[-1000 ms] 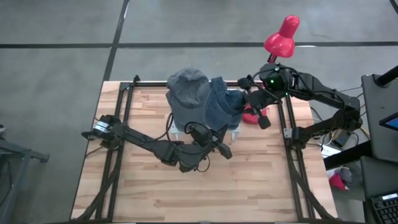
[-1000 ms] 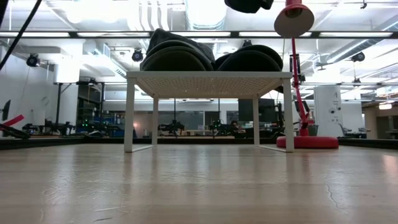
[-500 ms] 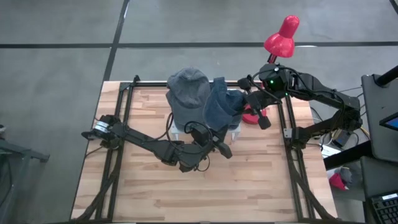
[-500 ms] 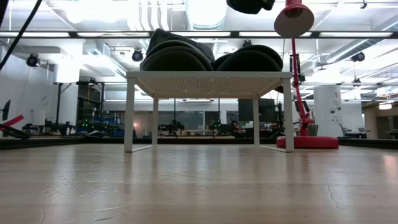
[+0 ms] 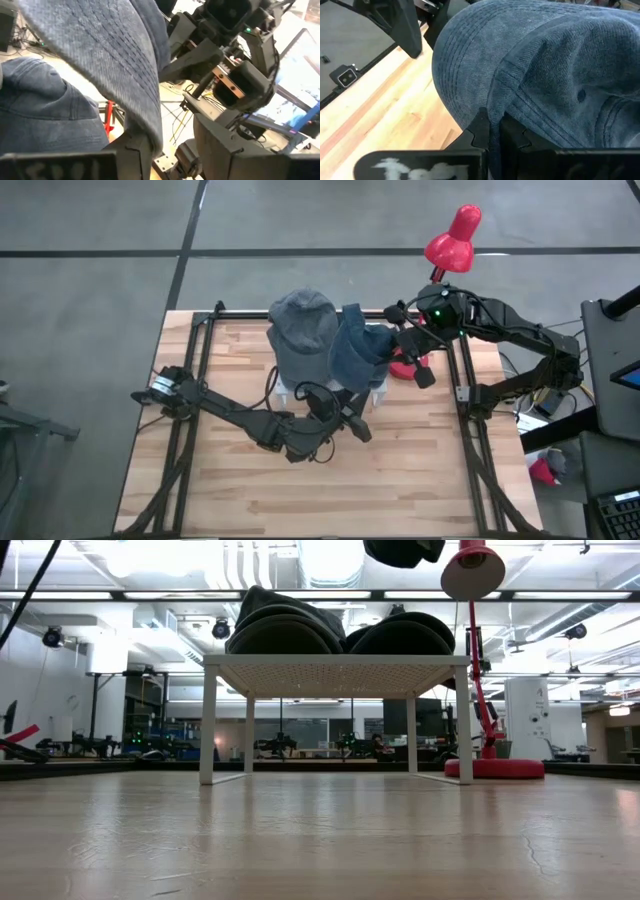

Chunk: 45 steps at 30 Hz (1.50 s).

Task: Pick & Place hat
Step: Stack the blue cap on the blue caps on the shelf

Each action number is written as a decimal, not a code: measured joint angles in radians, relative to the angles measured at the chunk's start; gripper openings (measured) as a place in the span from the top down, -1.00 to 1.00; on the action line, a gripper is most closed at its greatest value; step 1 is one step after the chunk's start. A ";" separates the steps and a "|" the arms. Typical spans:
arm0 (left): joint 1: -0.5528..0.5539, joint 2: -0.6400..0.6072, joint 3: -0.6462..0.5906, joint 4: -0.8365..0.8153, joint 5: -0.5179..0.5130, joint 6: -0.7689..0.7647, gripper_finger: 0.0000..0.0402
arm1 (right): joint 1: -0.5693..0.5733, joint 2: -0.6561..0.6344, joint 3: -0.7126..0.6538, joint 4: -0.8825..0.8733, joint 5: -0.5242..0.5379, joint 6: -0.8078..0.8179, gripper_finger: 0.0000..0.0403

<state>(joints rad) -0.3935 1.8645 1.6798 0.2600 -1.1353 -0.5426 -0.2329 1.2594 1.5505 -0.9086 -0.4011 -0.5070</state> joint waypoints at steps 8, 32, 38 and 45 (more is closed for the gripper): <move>-0.042 0.000 0.000 -0.003 -0.008 0.007 0.35 | 0.000 -0.022 0.000 -0.002 0.045 -0.019 0.95; -0.148 0.000 0.000 -0.025 -0.018 0.108 0.35 | -0.002 -0.032 0.000 -0.268 0.224 -0.215 0.95; -0.162 0.000 0.000 -0.031 -0.019 0.121 0.35 | -0.001 0.018 0.010 -0.304 0.227 -0.251 0.95; -0.211 -0.002 0.000 -0.032 -0.137 0.227 0.35 | -0.001 0.125 0.175 -0.447 0.246 -0.255 0.95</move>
<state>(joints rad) -0.6040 1.8621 1.6798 0.2283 -1.2727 -0.3155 -0.2337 1.3847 1.7259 -1.3555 -0.1551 -0.7624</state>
